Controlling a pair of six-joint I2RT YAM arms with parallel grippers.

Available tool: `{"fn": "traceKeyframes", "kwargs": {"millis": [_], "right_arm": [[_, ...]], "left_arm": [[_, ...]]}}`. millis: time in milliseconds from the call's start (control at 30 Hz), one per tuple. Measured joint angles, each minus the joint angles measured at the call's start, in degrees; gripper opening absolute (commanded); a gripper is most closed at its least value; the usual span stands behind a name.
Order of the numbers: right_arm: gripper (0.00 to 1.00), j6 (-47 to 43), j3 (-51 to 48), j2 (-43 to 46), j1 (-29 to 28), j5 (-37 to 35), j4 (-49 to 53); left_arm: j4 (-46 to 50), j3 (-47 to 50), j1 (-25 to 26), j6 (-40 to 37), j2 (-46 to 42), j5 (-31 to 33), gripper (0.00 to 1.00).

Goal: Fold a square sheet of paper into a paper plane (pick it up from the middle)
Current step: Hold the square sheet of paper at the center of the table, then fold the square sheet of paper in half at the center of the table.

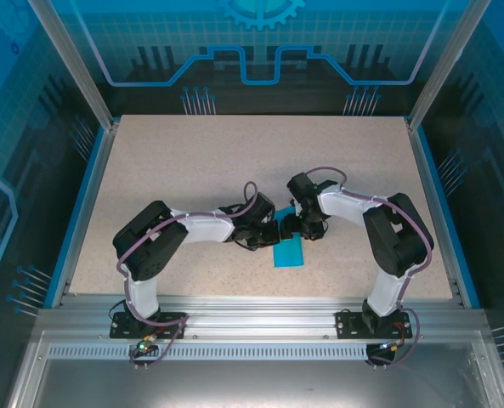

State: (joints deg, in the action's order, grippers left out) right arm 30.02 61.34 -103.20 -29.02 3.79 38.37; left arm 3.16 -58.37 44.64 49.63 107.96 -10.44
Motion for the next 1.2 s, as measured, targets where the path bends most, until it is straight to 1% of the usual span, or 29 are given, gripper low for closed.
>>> {"fn": "traceKeyframes", "kwargs": {"millis": [233,333,367,400,433,467,567,600,700,800,967,1200], "right_arm": [[0.74,0.2,-1.2,1.5,0.2,0.6,-1.2],[0.77,0.3,-3.8,4.5,1.3,2.2,-3.5],[0.75,0.3,-4.8,5.9,2.3,2.5,-3.8],[0.72,0.2,-5.9,7.5,3.5,2.9,-3.9],[0.66,0.2,-6.6,8.9,4.6,3.4,-3.9],[0.55,0.0,-7.1,10.4,5.8,4.3,-4.1],[0.26,-0.5,-7.8,13.5,7.1,7.6,-5.9],[0.19,-0.5,-8.0,13.9,7.1,9.0,-6.9],[0.12,-0.5,-9.0,14.0,7.2,13.0,-9.7],[0.11,-0.5,-9.7,13.7,7.1,16.3,-11.2],[0.12,-0.5,-9.9,11.0,7.3,19.2,-13.6],[0.14,-1.5,-12.6,7.0,8.7,20.1,-15.8]], "left_arm": [[0.0,0.0,0.1,0.0,0.0,0.4,0.00],[0.0,0.0,0.1,0.0,0.0,0.4,0.00],[0.0,0.0,0.1,0.0,0.0,0.4,0.00],[0.0,0.0,0.2,0.0,0.0,0.4,0.00],[0.0,0.0,0.2,0.0,0.0,0.4,0.00],[0.0,0.0,0.2,0.0,0.0,0.4,0.00],[0.0,0.0,0.2,0.0,0.0,0.4,0.00],[0.0,0.0,0.2,0.0,0.0,0.4,0.00],[0.0,0.0,0.2,0.0,0.0,0.4,0.00],[0.0,0.0,0.2,0.0,0.0,0.4,0.00],[0.0,-0.1,0.2,-0.1,0.0,0.4,0.00],[0.2,-0.1,0.2,-0.2,0.0,0.4,0.00]]}}
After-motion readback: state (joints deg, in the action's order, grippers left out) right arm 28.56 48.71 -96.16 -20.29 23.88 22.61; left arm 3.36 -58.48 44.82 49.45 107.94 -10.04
